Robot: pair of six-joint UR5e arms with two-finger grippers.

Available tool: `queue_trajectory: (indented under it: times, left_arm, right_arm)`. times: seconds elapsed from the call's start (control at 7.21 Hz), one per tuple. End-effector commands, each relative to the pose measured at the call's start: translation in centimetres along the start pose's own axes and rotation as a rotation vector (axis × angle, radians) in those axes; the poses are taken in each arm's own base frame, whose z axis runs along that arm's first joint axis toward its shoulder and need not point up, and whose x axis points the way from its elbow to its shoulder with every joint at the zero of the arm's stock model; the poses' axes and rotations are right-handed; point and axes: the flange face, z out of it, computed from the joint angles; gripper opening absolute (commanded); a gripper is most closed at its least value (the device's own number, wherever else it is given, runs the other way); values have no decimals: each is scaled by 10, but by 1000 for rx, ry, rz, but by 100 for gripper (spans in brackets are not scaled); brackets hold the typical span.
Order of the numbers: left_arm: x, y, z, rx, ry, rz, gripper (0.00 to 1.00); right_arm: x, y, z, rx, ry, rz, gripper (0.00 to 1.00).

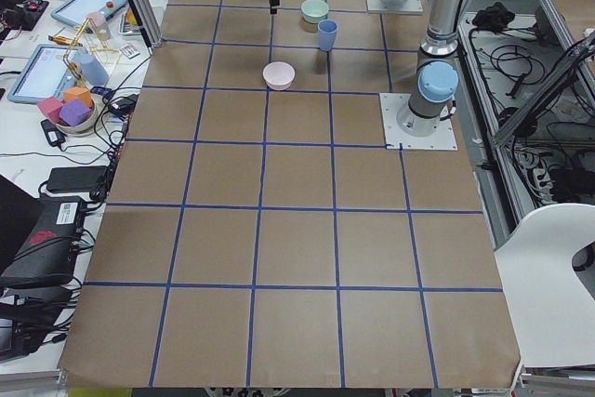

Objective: Stack blue cups with both arms

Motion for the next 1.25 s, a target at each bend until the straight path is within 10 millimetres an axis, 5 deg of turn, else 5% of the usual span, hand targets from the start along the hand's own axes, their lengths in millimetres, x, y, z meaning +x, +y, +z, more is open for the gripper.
queue_trajectory:
  times: [0.0, 0.28, 0.55, 0.83, 1.11]
  left_arm:
    - [-79, -30, -31, 25, 42, 112, 100]
    - [-90, -32, -44, 60, 69, 121, 100]
    - [-94, 5, -56, 69, 59, 136, 100]
    - [-99, 40, -42, 63, 49, 148, 100]
    - [-108, 52, -41, 94, -9, 157, 100]
  right_arm:
    - [-79, 31, 5, -46, -28, 28, 0]
    - [-124, 48, 13, -69, -16, -22, 0]
    - [-169, 72, 40, -108, 9, 32, 0]
    - [-185, 83, 51, -130, 16, 38, 0]
    - [-206, 99, 79, -125, 31, 1, 0]
